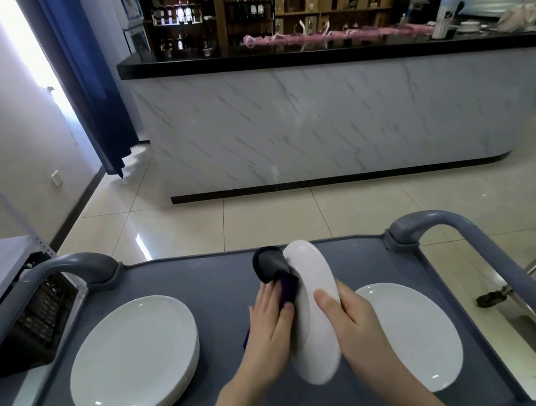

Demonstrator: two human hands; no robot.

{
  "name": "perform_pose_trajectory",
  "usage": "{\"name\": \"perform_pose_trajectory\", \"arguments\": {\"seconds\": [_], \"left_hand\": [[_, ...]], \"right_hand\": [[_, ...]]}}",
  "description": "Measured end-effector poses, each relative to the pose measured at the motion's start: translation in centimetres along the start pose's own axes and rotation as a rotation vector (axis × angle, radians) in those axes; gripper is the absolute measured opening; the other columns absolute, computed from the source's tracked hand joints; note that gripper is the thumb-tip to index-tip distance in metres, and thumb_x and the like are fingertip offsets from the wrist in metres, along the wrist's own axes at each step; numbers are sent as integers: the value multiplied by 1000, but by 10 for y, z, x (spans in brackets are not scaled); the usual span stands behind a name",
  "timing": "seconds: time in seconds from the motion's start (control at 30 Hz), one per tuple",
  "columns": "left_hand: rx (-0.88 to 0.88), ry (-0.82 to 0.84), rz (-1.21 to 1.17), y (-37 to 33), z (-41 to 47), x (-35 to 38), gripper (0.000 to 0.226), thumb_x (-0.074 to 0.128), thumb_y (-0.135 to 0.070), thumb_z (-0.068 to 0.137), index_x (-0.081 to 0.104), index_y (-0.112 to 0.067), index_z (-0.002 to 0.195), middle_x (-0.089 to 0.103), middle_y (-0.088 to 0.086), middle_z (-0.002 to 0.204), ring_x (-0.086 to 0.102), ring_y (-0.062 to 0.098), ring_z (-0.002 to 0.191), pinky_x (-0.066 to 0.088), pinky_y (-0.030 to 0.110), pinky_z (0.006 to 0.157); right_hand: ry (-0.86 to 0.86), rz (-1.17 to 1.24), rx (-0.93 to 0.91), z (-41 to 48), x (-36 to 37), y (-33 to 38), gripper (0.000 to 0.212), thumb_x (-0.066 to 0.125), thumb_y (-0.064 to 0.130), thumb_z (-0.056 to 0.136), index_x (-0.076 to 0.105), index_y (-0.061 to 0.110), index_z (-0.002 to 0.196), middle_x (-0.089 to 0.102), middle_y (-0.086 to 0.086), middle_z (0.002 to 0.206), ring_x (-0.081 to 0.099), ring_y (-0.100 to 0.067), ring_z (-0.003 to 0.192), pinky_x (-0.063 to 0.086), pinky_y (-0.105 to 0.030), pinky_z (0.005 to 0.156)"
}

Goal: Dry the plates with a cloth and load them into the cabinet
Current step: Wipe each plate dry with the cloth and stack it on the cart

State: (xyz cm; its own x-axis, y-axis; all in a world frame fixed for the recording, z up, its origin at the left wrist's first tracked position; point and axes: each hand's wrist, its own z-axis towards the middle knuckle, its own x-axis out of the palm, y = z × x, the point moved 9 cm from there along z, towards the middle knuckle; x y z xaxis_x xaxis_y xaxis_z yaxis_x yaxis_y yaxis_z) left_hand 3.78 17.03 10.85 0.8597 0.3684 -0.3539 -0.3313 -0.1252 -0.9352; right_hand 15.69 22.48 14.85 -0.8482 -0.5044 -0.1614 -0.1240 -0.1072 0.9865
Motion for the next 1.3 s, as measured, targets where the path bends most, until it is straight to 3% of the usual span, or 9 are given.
{"name": "perform_pose_trajectory", "arguments": {"seconds": [0.13,0.23,0.4,0.6,0.73,0.87,1.03,1.17,1.3], "left_hand": [[32,58,52,-7,-10,15,45,35,-24,106,15,-59,127,10,-42,142,5,-5,147,1,11,116],[69,85,-44,-14,-30,34,45,37,-33,101,23,-55,138,21,-37,149,17,-2,147,12,17,119],[-41,80,-395,-22,-15,31,47,35,-35,102,28,-43,148,35,-22,154,29,-4,142,22,34,122],[-109,41,-417,-18,12,12,47,31,-39,105,24,-46,152,37,-19,154,33,0,141,24,37,121],[-167,54,-409,-5,11,18,46,31,-36,107,26,-40,152,43,-14,150,40,3,137,28,37,120],[-137,147,-430,-1,-14,45,38,36,-39,104,41,-50,140,52,-30,138,44,-13,128,38,11,104],[-198,130,-595,-6,-16,47,32,36,-38,105,46,-52,131,62,-29,126,56,-9,117,47,6,84],[-196,83,-570,-6,-2,35,41,40,-42,99,46,-42,140,63,-20,130,55,-4,122,47,10,92],[-235,45,-472,3,13,18,44,33,-41,105,32,-47,148,48,-18,146,45,2,133,34,32,115]], "right_hand": [[-136,91,51,12,-13,-3,21,51,21,102,64,7,93,67,-18,88,59,-15,77,49,-37,72],[-206,48,21,23,-24,-1,28,49,24,103,58,3,86,60,-12,74,53,-15,72,45,-37,68],[-103,-146,-101,12,-10,6,22,44,30,104,65,34,98,72,14,80,65,0,74,48,-14,63],[-46,-336,-316,-12,5,26,29,38,40,99,49,64,112,67,18,90,66,-1,79,47,-14,64],[-192,-292,-362,-13,-2,34,24,35,46,96,58,43,105,66,20,83,64,3,75,42,-7,60],[-305,-345,-340,2,-11,29,32,40,32,100,64,16,115,57,21,68,59,5,68,37,-4,60],[-198,-412,-233,8,-10,8,14,45,22,103,56,31,98,58,12,65,60,-2,64,40,-14,55],[-79,-436,-239,-5,3,0,38,45,23,102,52,34,138,71,7,91,67,-5,81,53,-27,71],[-61,-450,-356,-21,10,13,42,40,30,101,53,22,140,69,12,94,64,1,80,48,-14,70]]}}
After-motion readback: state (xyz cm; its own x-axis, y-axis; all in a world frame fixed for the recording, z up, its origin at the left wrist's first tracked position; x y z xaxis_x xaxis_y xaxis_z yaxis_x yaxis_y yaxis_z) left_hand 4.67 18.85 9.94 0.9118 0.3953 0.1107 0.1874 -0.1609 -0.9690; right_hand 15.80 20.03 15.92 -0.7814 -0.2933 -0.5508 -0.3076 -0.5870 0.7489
